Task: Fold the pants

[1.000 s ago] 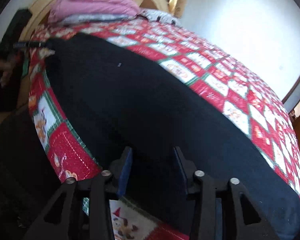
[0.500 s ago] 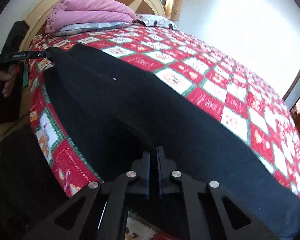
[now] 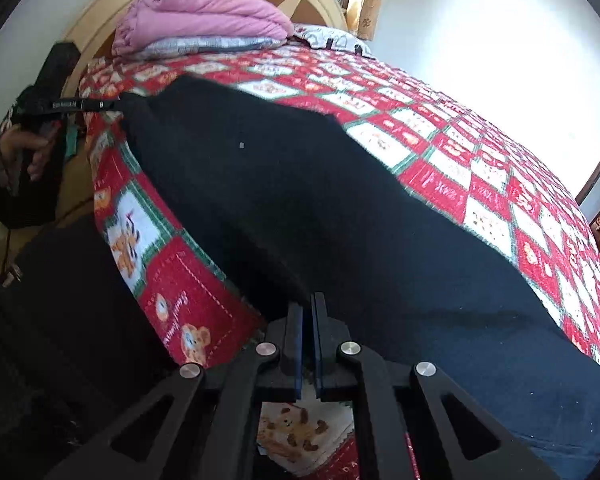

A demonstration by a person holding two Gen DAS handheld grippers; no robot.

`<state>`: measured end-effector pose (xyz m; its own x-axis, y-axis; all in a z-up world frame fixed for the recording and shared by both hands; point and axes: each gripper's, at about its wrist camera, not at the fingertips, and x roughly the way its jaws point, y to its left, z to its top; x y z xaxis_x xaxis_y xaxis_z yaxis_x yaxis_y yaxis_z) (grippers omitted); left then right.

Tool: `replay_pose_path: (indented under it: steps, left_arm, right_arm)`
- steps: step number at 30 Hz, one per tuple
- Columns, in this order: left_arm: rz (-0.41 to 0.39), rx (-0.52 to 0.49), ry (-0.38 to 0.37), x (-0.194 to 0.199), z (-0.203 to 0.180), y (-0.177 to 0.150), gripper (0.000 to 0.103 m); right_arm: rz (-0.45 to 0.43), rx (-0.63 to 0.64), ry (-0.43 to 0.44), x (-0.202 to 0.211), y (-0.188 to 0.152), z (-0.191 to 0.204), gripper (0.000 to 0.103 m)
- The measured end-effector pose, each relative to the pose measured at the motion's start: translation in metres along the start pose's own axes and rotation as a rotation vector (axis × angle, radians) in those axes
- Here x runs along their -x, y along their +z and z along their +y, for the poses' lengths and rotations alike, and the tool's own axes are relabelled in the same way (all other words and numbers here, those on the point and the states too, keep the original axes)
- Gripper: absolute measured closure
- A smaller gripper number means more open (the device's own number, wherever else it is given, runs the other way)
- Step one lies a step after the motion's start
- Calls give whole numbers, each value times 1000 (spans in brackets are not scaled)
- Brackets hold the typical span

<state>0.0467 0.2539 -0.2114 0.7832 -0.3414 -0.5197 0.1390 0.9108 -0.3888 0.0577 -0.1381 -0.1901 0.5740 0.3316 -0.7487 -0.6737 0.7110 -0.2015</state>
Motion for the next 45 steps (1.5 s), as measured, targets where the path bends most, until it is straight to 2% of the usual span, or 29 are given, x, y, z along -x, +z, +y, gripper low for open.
replay_pose_path:
  steps: [2, 4, 9, 11, 13, 16, 18, 20, 21, 23, 27, 30, 33, 36, 37, 40, 45]
  left_arm:
    - [0, 36, -6, -1, 9, -3, 93]
    - [8, 52, 5, -3, 13, -7, 93]
    - [-12, 9, 60, 3, -2, 4, 93]
    - [-22, -31, 58, 4, -16, 9, 93]
    - [-18, -104, 54, 1, -38, 12, 89]
    - [22, -161, 16, -12, -63, 9, 86]
    - [84, -185, 24, -31, -74, 1, 70]
    - [104, -215, 58, -41, -80, -7, 66]
    - [95, -232, 69, -42, -85, -9, 60]
    - [103, -238, 54, -40, -92, -5, 56]
    - [90, -301, -3, -34, -124, 7, 56]
    - [102, -361, -61, -34, -148, 12, 53]
    - [125, -418, -145, -46, -172, 14, 49]
    - [163, -420, -223, -67, -187, 16, 49]
    - [175, -419, -246, -73, -192, 16, 49]
    - [216, -427, -334, -92, -215, 10, 49]
    - [272, -472, -420, -114, -248, -5, 49]
  right_arm:
    - [14, 4, -1, -4, -1, 0, 100]
    - [73, 15, 8, -19, -7, 4, 99]
    - [65, 18, -8, -18, -8, 8, 96]
    - [78, 22, 4, -16, -10, 7, 88]
    - [85, 79, -16, -12, -15, 13, 67]
    - [87, 116, -23, -6, -22, 17, 63]
    - [87, 111, -29, -4, -23, 15, 63]
    - [80, 84, -36, 1, -23, 8, 63]
    - [76, 71, -40, 3, -23, 4, 63]
    - [56, 20, -62, 13, -22, -11, 63]
    - [9, -138, -96, 39, -27, -56, 63]
    - [-36, -306, -136, 65, -40, -102, 62]
    - [-91, -500, -187, 97, -62, -152, 62]
    - [-126, -686, -262, 125, -92, -196, 52]
    - [-127, -748, -299, 134, -105, -211, 52]
    - [-140, -893, -376, 157, -137, -242, 52]
    - [-216, -1109, -415, 191, -176, -281, 52]
